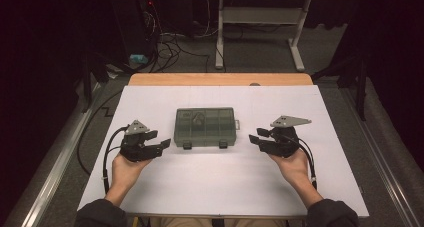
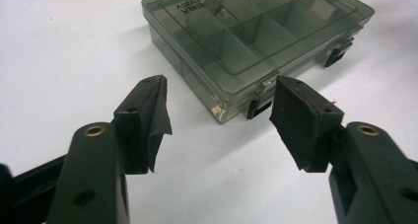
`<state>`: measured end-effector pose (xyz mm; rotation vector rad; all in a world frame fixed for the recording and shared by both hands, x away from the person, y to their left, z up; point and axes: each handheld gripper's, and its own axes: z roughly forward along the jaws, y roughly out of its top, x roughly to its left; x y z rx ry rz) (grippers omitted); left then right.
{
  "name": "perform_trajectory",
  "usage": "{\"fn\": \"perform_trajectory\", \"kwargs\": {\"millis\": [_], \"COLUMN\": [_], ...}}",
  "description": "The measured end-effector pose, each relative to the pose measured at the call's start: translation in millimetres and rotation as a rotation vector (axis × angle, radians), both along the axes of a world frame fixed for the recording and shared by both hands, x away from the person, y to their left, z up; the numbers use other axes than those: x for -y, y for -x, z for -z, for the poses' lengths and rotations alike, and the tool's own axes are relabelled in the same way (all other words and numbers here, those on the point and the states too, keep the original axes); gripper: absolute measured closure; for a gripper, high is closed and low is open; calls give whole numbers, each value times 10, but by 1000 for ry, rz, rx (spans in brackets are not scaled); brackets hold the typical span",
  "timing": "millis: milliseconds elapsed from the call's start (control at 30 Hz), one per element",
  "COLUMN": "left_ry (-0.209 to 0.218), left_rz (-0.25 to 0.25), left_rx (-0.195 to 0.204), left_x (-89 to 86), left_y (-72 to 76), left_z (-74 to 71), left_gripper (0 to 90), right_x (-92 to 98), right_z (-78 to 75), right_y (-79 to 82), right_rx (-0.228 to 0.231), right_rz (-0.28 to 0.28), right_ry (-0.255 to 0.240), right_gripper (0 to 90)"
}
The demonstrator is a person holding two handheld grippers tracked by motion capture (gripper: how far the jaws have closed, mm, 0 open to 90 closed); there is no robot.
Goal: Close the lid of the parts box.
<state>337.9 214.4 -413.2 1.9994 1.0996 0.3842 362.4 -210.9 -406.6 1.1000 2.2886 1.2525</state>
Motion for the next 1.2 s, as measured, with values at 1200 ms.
{"fn": "perform_trajectory", "kwargs": {"millis": [1200], "left_ry": [43], "left_rz": [-33], "left_rx": [13], "left_x": [-201], "left_y": [240], "left_z": [115], "left_gripper": [372], "right_x": [341], "right_z": [88], "right_y": [290], "right_rx": [29], "right_rz": [17], "right_ry": [-36], "right_gripper": [494]}}
